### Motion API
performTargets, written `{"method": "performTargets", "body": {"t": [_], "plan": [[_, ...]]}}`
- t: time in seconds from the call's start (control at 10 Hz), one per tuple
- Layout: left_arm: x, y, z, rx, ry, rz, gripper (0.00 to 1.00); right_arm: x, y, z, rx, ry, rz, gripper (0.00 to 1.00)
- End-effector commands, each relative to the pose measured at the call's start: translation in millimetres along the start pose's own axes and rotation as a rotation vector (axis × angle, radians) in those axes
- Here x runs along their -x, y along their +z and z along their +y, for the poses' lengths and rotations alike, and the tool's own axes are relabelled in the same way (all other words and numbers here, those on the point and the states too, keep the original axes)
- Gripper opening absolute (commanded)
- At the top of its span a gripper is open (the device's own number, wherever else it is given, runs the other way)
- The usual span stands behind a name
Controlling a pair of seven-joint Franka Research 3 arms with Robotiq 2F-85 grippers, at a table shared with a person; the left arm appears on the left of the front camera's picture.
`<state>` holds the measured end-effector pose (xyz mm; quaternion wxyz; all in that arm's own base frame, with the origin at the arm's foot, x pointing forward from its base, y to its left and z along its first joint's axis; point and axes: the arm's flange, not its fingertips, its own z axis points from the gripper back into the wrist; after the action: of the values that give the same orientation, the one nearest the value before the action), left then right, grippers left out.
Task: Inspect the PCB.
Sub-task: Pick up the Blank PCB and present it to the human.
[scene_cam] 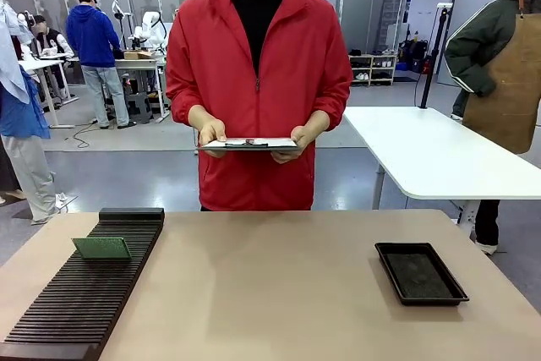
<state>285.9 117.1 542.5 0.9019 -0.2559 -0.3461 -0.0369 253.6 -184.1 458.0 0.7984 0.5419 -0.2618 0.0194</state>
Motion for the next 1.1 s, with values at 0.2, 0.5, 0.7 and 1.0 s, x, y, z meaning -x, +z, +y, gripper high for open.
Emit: {"method": "performTargets", "body": {"t": [0.2,0.5,0.7,1.0], "plan": [[-45,-107,-52,-0.239,-0.423,0.187,1.0,-1,1,0,-0.011,0.012,-0.007,1.0],[-48,-175,-78,-0.363,-0.751,0.264,1.0,-1,1,0,-0.011,0.012,-0.007,1.0],[-36,-210,-81,-0.384,-0.897,0.262,1.0,-1,1,0,-0.011,0.012,-0.007,1.0],[-35,-212,-89,-0.361,-0.91,0.308,1.0,-1,1,0,-0.011,0.012,-0.007,1.0]]}}
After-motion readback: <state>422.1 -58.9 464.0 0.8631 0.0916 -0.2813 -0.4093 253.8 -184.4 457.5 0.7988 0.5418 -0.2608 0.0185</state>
